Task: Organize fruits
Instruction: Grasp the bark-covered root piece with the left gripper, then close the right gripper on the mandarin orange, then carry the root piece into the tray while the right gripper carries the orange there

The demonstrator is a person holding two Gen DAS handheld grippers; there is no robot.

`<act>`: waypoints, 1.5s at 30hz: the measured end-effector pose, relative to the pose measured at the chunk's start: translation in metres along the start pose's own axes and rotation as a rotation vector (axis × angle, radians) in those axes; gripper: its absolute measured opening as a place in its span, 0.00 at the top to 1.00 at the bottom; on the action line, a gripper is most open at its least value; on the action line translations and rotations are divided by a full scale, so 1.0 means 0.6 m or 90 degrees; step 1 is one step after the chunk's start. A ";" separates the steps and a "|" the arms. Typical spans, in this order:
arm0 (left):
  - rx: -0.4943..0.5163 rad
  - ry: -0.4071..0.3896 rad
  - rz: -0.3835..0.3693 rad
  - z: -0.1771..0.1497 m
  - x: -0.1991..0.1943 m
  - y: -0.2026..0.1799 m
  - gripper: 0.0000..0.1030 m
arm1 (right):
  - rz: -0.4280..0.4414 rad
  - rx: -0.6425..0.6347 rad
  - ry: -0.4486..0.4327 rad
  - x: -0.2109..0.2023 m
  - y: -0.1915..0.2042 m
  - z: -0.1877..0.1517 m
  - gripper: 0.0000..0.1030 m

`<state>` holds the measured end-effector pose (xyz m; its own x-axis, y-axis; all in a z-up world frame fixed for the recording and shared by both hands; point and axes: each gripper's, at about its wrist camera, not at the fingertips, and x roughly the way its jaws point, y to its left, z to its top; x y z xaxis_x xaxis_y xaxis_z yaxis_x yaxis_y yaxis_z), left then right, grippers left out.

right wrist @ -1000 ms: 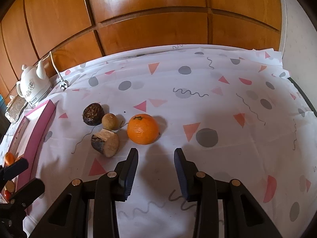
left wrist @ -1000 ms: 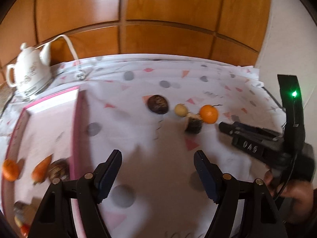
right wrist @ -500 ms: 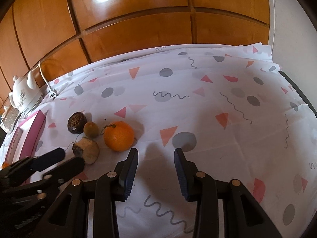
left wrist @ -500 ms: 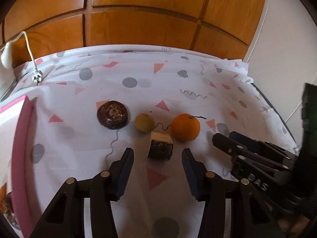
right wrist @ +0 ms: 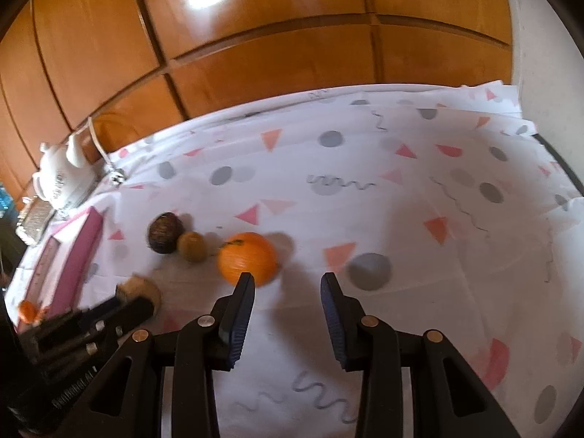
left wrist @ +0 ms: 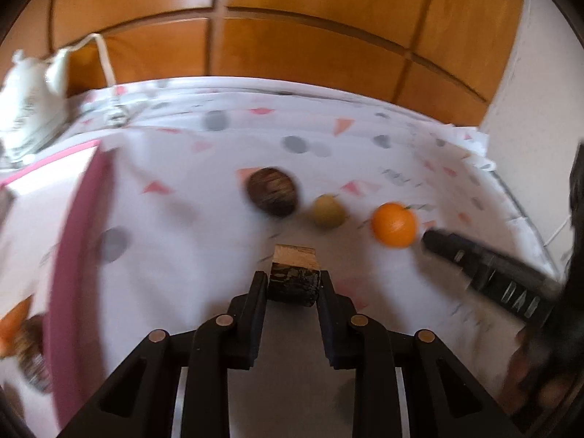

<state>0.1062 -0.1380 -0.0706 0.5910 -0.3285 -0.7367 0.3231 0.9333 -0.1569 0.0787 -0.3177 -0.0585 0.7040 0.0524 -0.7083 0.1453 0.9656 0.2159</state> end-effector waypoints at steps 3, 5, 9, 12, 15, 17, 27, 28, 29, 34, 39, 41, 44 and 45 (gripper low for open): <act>0.001 -0.006 0.005 -0.010 0.002 0.006 0.74 | 0.003 -0.012 0.001 0.008 0.017 0.004 0.43; 0.011 -0.007 0.011 -0.013 0.007 0.003 0.74 | 0.000 -0.023 0.002 0.015 0.028 0.009 0.41; 0.009 -0.006 0.007 -0.014 0.008 0.007 0.74 | -0.023 -0.050 0.016 0.044 0.046 0.023 0.41; 0.013 -0.006 0.012 -0.014 0.010 0.004 0.74 | -0.032 -0.064 0.045 0.072 0.054 0.026 0.51; 0.015 -0.006 0.014 -0.014 0.010 0.003 0.74 | -0.049 -0.081 0.049 0.078 0.062 0.023 0.62; 0.013 -0.006 0.011 -0.014 0.010 0.004 0.74 | -0.059 -0.095 0.039 0.069 0.068 0.018 0.63; 0.013 -0.007 0.011 -0.013 0.008 0.005 0.75 | -0.074 -0.112 0.033 0.028 0.086 -0.038 0.63; 0.014 -0.006 0.012 -0.012 0.007 0.005 0.75 | -0.073 -0.109 0.032 0.030 0.084 -0.038 0.63; 0.013 -0.005 0.012 -0.011 0.006 0.005 0.75 | -0.071 -0.108 0.032 0.031 0.084 -0.038 0.63; 0.001 -0.003 0.012 -0.007 -0.008 0.009 0.75 | -0.061 -0.101 0.031 0.032 0.080 -0.038 0.62; -0.006 -0.016 0.012 -0.005 -0.038 0.012 0.75 | -0.061 -0.100 0.036 0.035 0.081 -0.039 0.62; -0.005 -0.022 0.013 -0.003 -0.050 0.012 0.75 | -0.065 -0.104 0.035 0.035 0.082 -0.040 0.62; -0.006 -0.029 0.013 -0.003 -0.069 0.014 0.75 | -0.071 -0.109 0.036 0.035 0.084 -0.041 0.62; -0.008 -0.034 0.016 -0.003 -0.078 0.015 0.75 | -0.072 -0.110 0.036 0.035 0.084 -0.041 0.62</act>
<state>0.0805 -0.1139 -0.0387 0.6376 -0.3114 -0.7046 0.2986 0.9431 -0.1465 0.0838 -0.2615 -0.0788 0.6494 -0.0497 -0.7588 0.0969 0.9951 0.0177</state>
